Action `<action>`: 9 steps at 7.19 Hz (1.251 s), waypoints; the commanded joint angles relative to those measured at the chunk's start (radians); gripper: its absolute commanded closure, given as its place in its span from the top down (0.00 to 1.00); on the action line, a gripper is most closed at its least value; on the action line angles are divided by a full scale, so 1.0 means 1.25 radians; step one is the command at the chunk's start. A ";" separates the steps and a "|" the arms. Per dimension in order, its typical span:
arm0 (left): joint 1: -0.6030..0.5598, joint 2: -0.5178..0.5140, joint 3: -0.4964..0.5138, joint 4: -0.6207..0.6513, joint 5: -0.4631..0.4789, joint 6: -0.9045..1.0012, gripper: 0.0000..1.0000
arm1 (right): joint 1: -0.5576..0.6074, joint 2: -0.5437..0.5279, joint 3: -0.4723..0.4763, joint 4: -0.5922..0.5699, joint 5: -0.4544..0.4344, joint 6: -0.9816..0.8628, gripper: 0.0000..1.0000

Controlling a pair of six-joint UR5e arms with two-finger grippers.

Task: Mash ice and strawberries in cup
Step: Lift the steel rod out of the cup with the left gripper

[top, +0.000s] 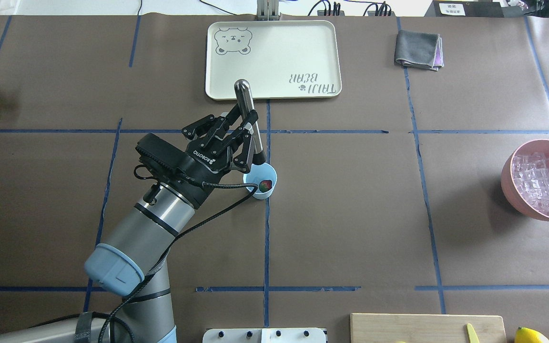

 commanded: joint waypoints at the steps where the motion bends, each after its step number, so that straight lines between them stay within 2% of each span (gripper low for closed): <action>1: -0.028 0.015 -0.118 0.148 -0.019 -0.106 0.00 | 0.000 0.000 -0.010 0.003 -0.003 -0.006 0.99; 2: -0.068 0.023 -0.119 0.215 -0.108 -0.237 0.00 | 0.000 0.002 -0.011 0.005 -0.004 -0.008 0.99; 3: -0.100 0.057 -0.119 0.227 -0.157 -0.303 0.00 | 0.000 0.004 -0.010 0.005 -0.004 -0.008 0.99; 4: -0.150 0.092 -0.119 0.228 -0.244 -0.375 0.00 | 0.000 0.004 -0.010 0.005 -0.004 -0.007 1.00; 6: -0.284 0.143 -0.118 0.314 -0.458 -0.529 0.00 | 0.000 0.004 -0.009 0.005 -0.004 -0.002 1.00; 9: -0.515 0.237 -0.097 0.447 -0.861 -0.650 0.00 | 0.000 0.007 -0.009 0.005 -0.003 0.001 0.99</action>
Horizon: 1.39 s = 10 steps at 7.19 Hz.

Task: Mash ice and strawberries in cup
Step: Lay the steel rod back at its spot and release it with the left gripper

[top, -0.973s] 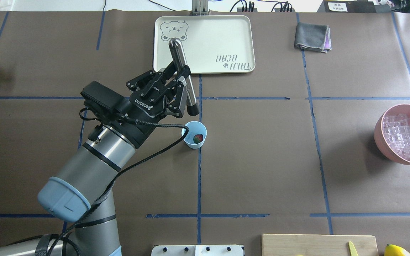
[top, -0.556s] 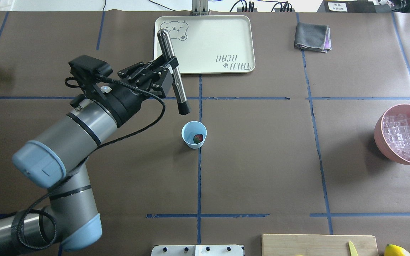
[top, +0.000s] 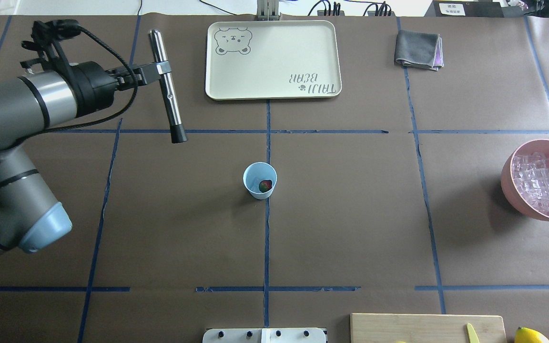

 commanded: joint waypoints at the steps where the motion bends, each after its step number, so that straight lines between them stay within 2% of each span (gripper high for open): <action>1: -0.149 0.056 0.009 0.136 -0.288 -0.040 0.00 | 0.000 0.006 -0.001 0.000 -0.001 0.001 0.99; 2: -0.200 0.068 0.015 0.214 -0.415 -0.039 0.00 | -0.001 0.013 -0.008 -0.001 -0.001 0.001 0.99; 3: -0.232 0.091 0.039 0.273 -0.496 -0.025 0.00 | -0.001 0.017 -0.008 0.000 0.000 0.001 0.99; 4: -0.258 0.118 0.067 0.277 -0.525 0.024 0.00 | -0.001 0.017 -0.008 0.001 -0.001 0.001 1.00; 5: -0.261 0.161 0.098 0.294 -0.540 0.142 0.00 | -0.001 0.016 -0.008 0.002 0.000 0.001 1.00; 8: -0.263 0.181 0.121 0.522 -0.490 0.467 0.00 | -0.001 0.016 -0.015 0.004 0.001 0.001 0.99; 9: -0.263 0.183 0.136 0.562 -0.462 0.536 0.00 | -0.001 0.016 -0.015 0.004 0.000 0.000 0.99; 10: -0.265 0.198 0.184 0.563 -0.448 0.612 0.00 | -0.001 0.016 -0.016 0.004 0.000 0.000 0.99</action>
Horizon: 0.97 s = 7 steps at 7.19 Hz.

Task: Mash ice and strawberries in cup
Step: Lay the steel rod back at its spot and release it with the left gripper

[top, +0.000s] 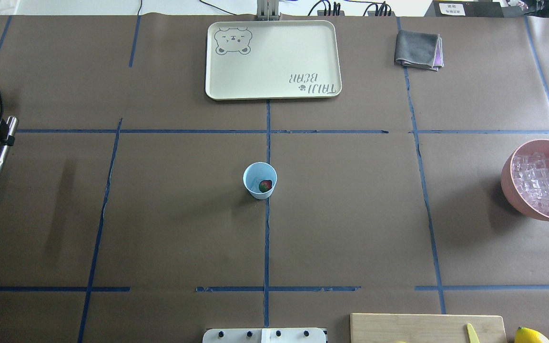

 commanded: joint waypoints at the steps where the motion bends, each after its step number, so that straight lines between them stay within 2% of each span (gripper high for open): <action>1: -0.001 0.030 0.067 0.020 0.066 0.131 0.00 | 0.000 0.000 -0.002 0.000 0.000 0.001 0.99; 3: 0.000 0.035 0.097 0.017 0.077 0.131 0.00 | 0.000 0.000 -0.002 0.000 -0.002 0.001 0.99; 7: 0.000 0.039 0.105 0.017 0.076 0.116 0.01 | 0.000 0.000 0.000 0.000 -0.002 0.001 0.99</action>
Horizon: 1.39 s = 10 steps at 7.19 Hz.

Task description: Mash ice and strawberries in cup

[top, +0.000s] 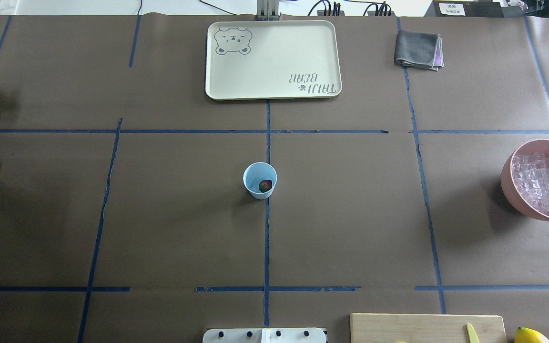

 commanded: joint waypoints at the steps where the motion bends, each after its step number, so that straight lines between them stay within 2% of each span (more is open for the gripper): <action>1: 0.000 0.000 0.001 0.000 0.000 -0.003 0.02 | 0.000 0.001 0.000 0.000 0.000 0.000 0.99; 2: 0.000 -0.001 0.001 0.000 0.000 -0.013 0.10 | 0.000 0.001 0.001 0.000 0.000 0.000 0.99; 3: 0.001 -0.001 0.001 0.001 0.000 -0.031 0.73 | 0.000 0.001 0.001 0.000 0.000 0.000 0.99; 4: 0.000 0.000 0.001 0.000 0.000 -0.030 1.00 | 0.000 0.001 0.001 0.000 0.000 0.000 0.99; 8: -0.007 -0.006 -0.025 0.010 -0.010 -0.019 1.00 | 0.000 0.001 0.001 0.000 0.000 -0.001 1.00; 9: -0.044 -0.009 -0.046 0.026 -0.040 -0.018 1.00 | 0.000 0.001 0.000 0.000 0.000 -0.002 1.00; 10: -0.067 -0.010 -0.064 0.080 -0.089 0.060 1.00 | 0.000 0.002 0.000 0.000 0.000 -0.002 0.99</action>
